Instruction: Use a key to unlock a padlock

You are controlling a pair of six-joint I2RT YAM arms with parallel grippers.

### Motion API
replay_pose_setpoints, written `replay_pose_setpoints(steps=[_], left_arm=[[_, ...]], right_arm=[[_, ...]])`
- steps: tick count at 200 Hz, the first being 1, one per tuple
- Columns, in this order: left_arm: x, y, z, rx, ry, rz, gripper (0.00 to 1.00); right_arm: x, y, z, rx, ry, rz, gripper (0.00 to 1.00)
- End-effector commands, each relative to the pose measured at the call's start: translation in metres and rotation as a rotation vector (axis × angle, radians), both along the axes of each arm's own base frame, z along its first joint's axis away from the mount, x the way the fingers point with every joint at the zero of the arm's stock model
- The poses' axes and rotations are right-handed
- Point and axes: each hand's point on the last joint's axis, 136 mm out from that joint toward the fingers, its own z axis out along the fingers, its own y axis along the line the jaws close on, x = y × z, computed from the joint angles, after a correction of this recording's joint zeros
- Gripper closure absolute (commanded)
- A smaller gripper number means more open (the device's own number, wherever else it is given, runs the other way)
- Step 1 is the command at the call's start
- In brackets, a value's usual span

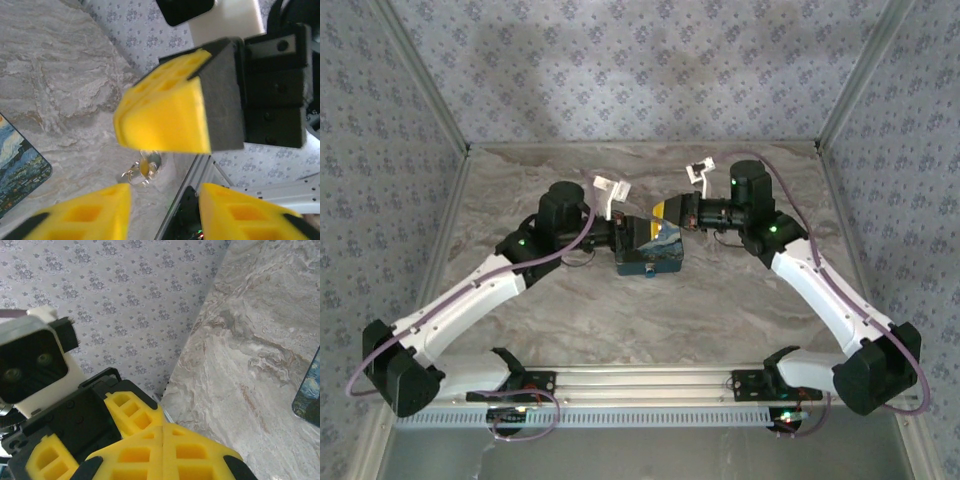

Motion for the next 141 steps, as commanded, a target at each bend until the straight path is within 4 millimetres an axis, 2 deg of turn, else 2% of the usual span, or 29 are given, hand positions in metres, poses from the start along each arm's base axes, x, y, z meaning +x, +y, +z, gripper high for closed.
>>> replay_pose_setpoints(steps=[1,26,64,93,115,139,141], left_arm=[[-0.007,0.008,0.008,-0.004,-0.034,0.016,0.52],[-0.008,0.015,0.008,-0.007,-0.036,0.039,0.45],[-0.007,0.022,0.019,-0.047,-0.043,0.045,0.43],[-0.012,0.015,0.03,-0.097,-0.043,-0.02,0.5],[-0.019,0.009,0.037,-0.13,-0.043,-0.084,0.59],[-0.024,0.003,0.038,-0.137,-0.033,-0.134,0.65],[-0.024,0.002,0.038,-0.138,-0.032,-0.139,0.65]], right_arm=[[0.002,-0.003,0.02,0.015,-0.065,0.01,1.0],[-0.002,-0.005,0.031,0.037,-0.094,0.036,1.0],[-0.014,-0.006,0.04,0.062,-0.134,0.114,1.0],[-0.022,-0.007,0.044,0.08,-0.147,0.168,1.0],[-0.028,-0.005,0.044,0.088,-0.146,0.207,1.0],[-0.037,-0.001,0.045,0.1,-0.149,0.256,1.0],[-0.038,-0.001,0.055,0.108,-0.173,0.26,1.0]])
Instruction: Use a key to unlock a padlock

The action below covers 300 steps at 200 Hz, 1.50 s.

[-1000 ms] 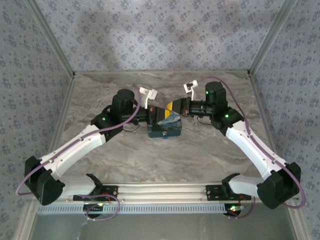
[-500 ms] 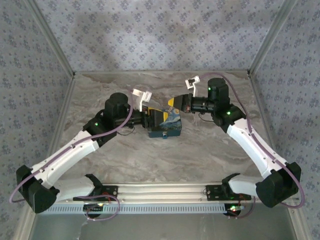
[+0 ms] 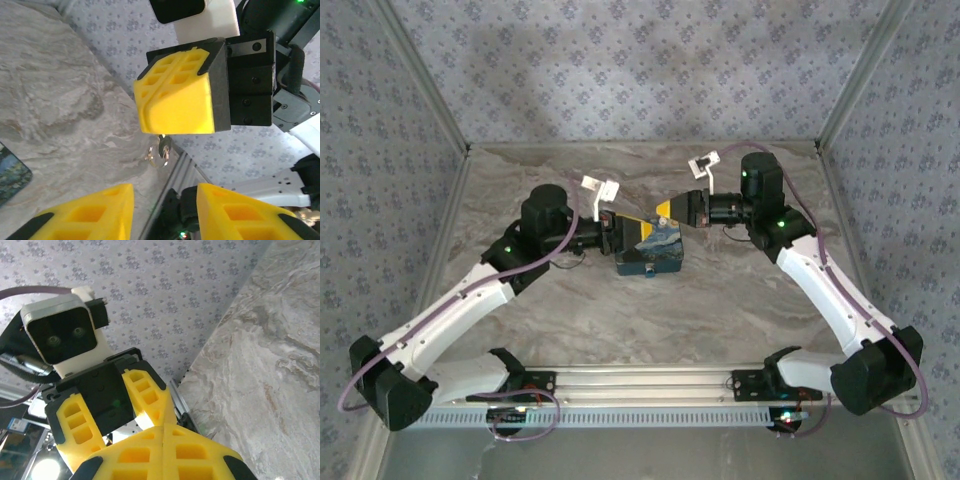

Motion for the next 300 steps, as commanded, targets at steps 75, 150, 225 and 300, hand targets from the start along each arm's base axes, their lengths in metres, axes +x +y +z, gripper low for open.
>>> replay_pose_setpoints(steps=[75,150,225,300], left_arm=[[-0.017,-0.016,0.021,-0.079,-0.029,-0.15,0.73],[-0.02,-0.014,0.028,-0.102,-0.051,-0.149,0.89],[-0.018,-0.018,0.027,-0.11,-0.055,-0.147,1.0],[-0.016,-0.013,0.031,-0.108,-0.072,-0.118,0.8]], right_arm=[[-0.028,0.013,0.03,0.049,-0.088,0.152,1.0],[-0.038,0.019,0.025,0.041,-0.084,0.196,1.0],[-0.042,0.021,0.024,0.034,-0.07,0.214,0.97],[-0.044,0.018,0.022,0.026,-0.102,0.217,0.99]])
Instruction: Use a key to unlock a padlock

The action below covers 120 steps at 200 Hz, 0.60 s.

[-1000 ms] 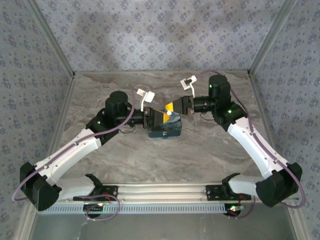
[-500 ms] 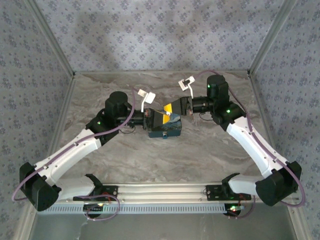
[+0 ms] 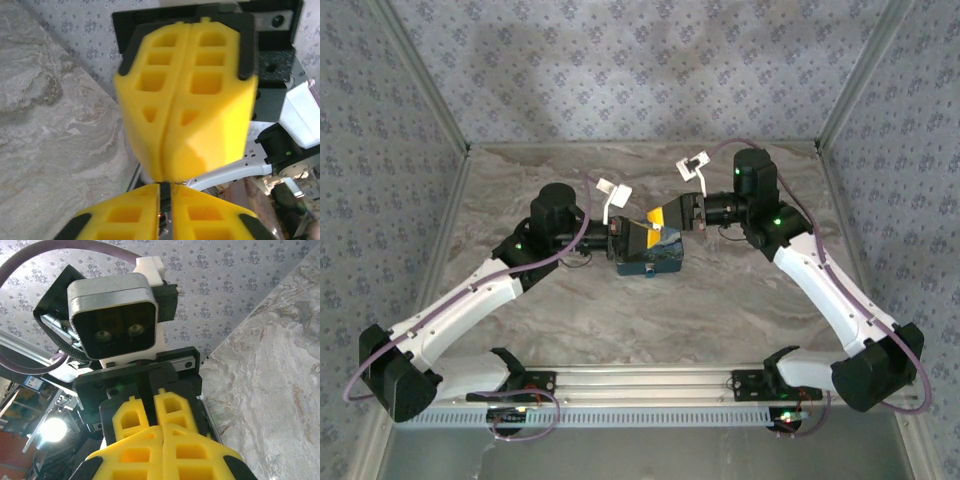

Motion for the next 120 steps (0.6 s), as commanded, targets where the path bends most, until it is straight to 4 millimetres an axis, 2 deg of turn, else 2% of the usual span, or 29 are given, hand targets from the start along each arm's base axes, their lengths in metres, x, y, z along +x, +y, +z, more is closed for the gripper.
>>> replay_pose_setpoints(steps=[1,16,82,120], left_arm=[[0.003,0.005,0.029,-0.07,-0.091,0.04,0.8],[0.003,0.008,0.028,-0.066,-0.09,0.049,0.75],[0.003,0.022,0.034,-0.079,-0.108,0.084,0.73],[0.005,0.016,0.029,-0.076,-0.078,0.058,0.73]], right_arm=[[-0.015,0.001,0.003,-0.002,0.004,0.06,0.99],[-0.015,0.0,0.004,0.002,0.0,0.061,0.99],[-0.016,0.002,0.002,0.001,0.008,0.068,0.99],[-0.018,0.004,0.004,0.005,0.005,0.074,0.99]])
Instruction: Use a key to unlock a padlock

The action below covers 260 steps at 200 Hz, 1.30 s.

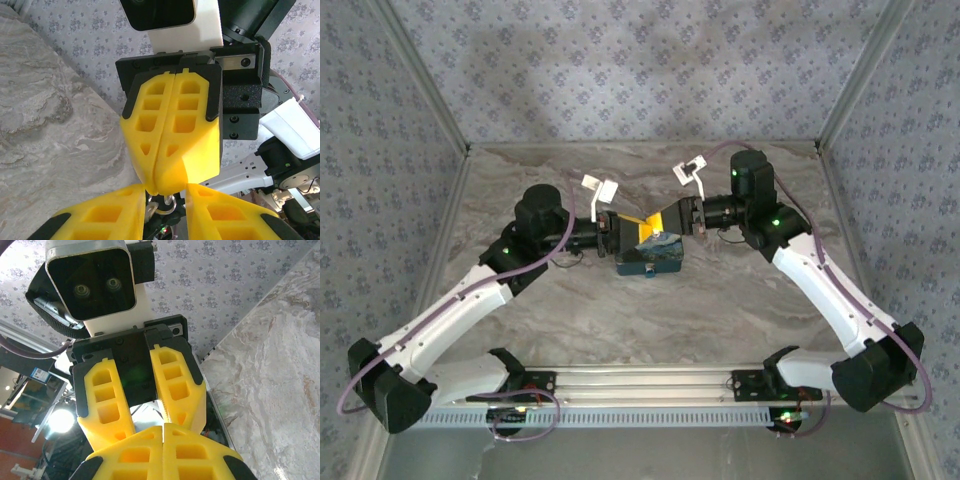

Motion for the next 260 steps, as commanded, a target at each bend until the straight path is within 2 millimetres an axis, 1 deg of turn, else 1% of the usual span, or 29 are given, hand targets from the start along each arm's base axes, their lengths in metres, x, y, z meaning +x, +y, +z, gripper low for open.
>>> replay_pose_setpoints(steps=[1,33,49,90,143,171,173,175,178,196,211,235,260], left_arm=[[0.002,-0.001,0.012,-0.04,-0.032,-0.01,0.73],[-0.002,-0.007,0.01,-0.05,-0.024,-0.044,0.72],[-0.005,-0.009,0.01,-0.052,-0.026,-0.059,0.7],[-0.006,-0.014,0.005,-0.045,-0.016,-0.07,0.71],[-0.004,-0.012,0.002,-0.036,-0.015,-0.049,0.71],[-0.004,-0.012,0.001,-0.038,-0.008,-0.046,0.65],[-0.004,-0.012,0.001,-0.038,-0.008,-0.046,0.65],[-0.004,-0.012,0.001,-0.04,-0.009,-0.046,0.64],[-0.003,-0.012,0.001,-0.04,-0.01,-0.045,0.63],[-0.003,-0.012,0.001,-0.04,-0.009,-0.043,0.62],[-0.003,-0.012,0.001,-0.039,-0.009,-0.043,0.64],[-0.001,-0.014,0.002,-0.041,-0.009,-0.047,0.71],[0.0,-0.017,0.001,-0.04,-0.003,-0.055,0.76]], right_arm=[[-0.009,0.002,0.007,0.014,-0.019,0.036,0.99],[-0.006,0.001,0.01,0.018,-0.021,0.024,0.99],[-0.003,0.001,0.012,0.024,-0.028,0.013,0.99],[-0.001,0.002,0.016,0.035,-0.018,0.0,0.99],[0.006,-0.005,0.018,0.05,-0.022,-0.045,0.99],[0.009,-0.009,0.022,0.057,-0.038,-0.069,0.99],[0.009,-0.01,0.022,0.057,-0.036,-0.07,0.99],[0.01,-0.01,0.013,0.046,-0.015,-0.073,0.99],[0.011,-0.01,0.01,0.043,-0.008,-0.074,0.99],[0.01,-0.01,0.01,0.05,-0.004,-0.068,0.99],[0.008,-0.008,0.009,0.051,-0.003,-0.056,0.99],[0.002,-0.004,0.007,0.048,0.0,-0.027,0.98],[0.0,-0.003,0.008,0.05,-0.006,-0.02,0.98]])
